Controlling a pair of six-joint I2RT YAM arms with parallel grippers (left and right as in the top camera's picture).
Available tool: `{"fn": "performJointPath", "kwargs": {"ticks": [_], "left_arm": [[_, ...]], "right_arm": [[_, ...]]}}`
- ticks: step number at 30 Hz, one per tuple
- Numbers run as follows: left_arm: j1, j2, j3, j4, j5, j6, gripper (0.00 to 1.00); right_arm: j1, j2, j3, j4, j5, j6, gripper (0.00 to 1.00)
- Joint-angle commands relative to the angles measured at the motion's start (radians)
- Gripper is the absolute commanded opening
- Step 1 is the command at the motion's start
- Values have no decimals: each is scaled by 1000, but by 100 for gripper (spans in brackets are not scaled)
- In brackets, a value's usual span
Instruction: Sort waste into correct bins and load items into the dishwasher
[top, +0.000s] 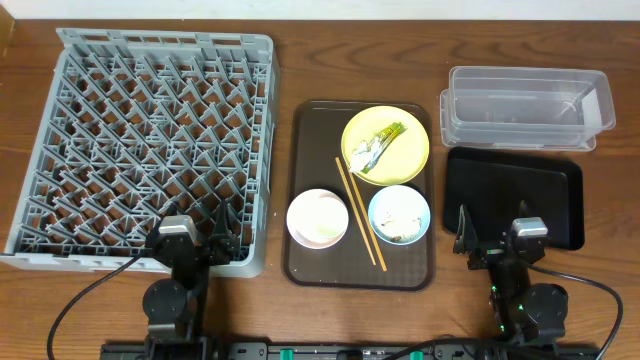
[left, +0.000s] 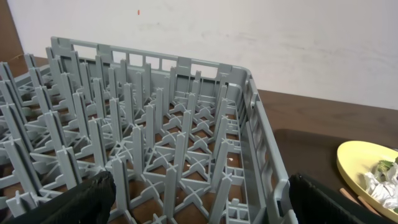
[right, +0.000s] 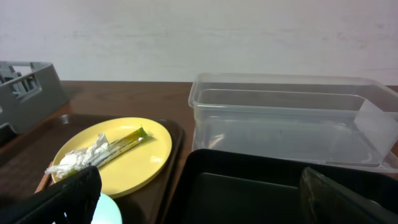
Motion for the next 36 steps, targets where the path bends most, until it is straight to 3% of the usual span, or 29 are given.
{"fn": "performJointPath", "kwargs": {"ticks": [1, 11, 18, 27, 36], "left_arm": [[2, -6, -11, -40, -1, -2, 90], [2, -3, -3, -25, -16, -2, 91], [2, 109, 139, -153, -39, -2, 90], [2, 481, 454, -370, -38, -2, 91], [2, 732, 682, -629, -7, -3, 91]], "right_arm": [[11, -5, -1, -4, 13, -1, 99], [11, -5, 0, 45, 31, 17, 99], [11, 45, 73, 6, 85, 29, 99], [11, 425, 396, -213, 16, 53, 99], [11, 795, 744, -458, -73, 52, 99]]}}
